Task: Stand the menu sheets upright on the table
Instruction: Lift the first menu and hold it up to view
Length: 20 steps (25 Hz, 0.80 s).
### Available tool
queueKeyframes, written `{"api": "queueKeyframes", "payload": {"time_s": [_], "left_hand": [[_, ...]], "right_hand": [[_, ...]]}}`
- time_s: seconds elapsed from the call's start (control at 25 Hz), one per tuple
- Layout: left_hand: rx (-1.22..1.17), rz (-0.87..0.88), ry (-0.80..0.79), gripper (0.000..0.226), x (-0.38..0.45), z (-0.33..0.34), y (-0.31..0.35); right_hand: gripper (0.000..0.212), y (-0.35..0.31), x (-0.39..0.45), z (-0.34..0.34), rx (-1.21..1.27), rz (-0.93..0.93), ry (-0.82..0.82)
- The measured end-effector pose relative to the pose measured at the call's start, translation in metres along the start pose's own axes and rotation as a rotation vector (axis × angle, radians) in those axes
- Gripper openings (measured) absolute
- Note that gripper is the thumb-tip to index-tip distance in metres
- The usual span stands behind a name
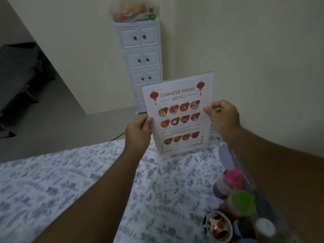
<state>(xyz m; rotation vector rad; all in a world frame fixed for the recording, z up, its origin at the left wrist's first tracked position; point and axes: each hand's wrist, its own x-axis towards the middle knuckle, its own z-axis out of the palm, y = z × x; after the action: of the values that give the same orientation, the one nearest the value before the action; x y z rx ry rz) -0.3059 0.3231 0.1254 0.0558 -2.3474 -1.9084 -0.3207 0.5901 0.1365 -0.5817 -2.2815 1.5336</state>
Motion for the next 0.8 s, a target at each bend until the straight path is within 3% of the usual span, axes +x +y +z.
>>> {"api": "queueKeyframes", "payload": {"time_s": [0.12,0.28,0.56,0.68,0.8], "left_hand": [[-0.009,-0.030,-0.017,0.033,0.029,0.048,-0.019],[-0.001,-0.036,-0.036,0.028,0.038,0.089,-0.054],[0.123,-0.015,0.046,0.025,0.033,0.103,-0.065],[0.188,-0.025,0.010,0.024,0.031,0.098,-0.056],[0.256,-0.013,-0.009,0.034,0.018,0.081,-0.039]], "right_hand": [[0.019,0.037,0.038,-0.010,0.021,0.031,0.031],[0.019,0.087,0.060,-0.015,0.011,0.032,0.034],[0.018,0.107,0.054,-0.002,-0.008,-0.016,0.092],[0.019,0.095,0.046,-0.008,-0.072,0.011,-0.021],[0.040,0.074,0.024,-0.019,-0.191,0.017,-0.220]]}}
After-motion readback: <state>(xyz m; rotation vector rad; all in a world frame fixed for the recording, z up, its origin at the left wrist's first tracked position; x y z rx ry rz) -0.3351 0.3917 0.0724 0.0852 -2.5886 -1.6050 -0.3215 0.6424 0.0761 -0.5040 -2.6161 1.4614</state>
